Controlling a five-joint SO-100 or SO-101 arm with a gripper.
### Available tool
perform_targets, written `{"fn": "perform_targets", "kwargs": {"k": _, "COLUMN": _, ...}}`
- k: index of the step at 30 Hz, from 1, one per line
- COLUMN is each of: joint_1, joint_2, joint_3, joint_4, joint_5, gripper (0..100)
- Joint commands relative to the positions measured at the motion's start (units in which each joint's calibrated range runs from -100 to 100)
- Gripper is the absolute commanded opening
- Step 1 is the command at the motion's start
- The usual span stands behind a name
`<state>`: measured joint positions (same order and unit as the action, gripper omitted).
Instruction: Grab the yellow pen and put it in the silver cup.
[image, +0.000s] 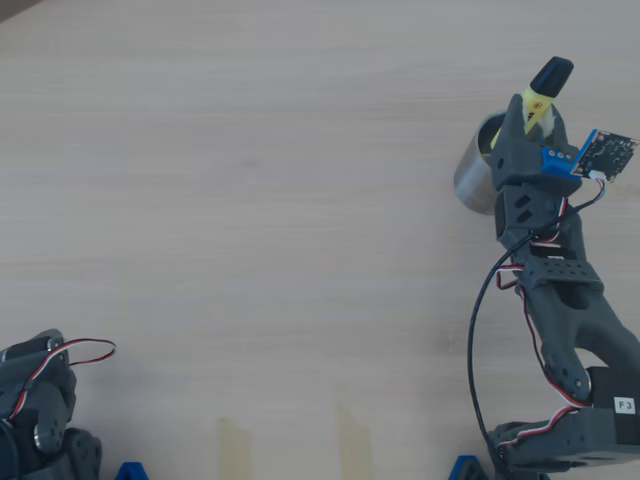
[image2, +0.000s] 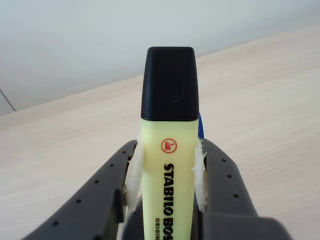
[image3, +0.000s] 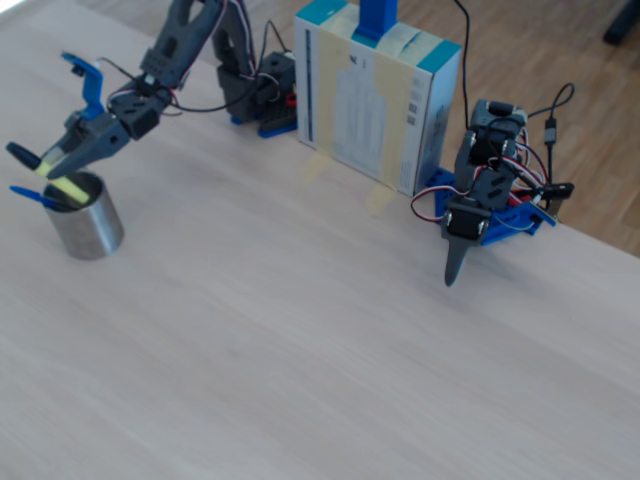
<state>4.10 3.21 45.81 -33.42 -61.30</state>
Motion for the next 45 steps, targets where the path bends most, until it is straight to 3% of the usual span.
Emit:
{"fn": "perform_targets", "kwargs": {"k": 1, "joint_1": 0.44, "joint_2": 0.2, "joint_3": -2.5, "joint_4": -0.26, "joint_5": 0.45, "gripper": 13}}
{"fn": "perform_targets", "kwargs": {"k": 19, "joint_1": 0.44, "joint_2": -0.22, "joint_3": -2.41, "joint_4": 7.89, "joint_5": 5.13, "gripper": 13}}
{"fn": "perform_targets", "kwargs": {"k": 45, "joint_1": 0.35, "joint_2": -0.47, "joint_3": -2.41, "joint_4": 11.92, "joint_5": 4.71, "gripper": 14}}
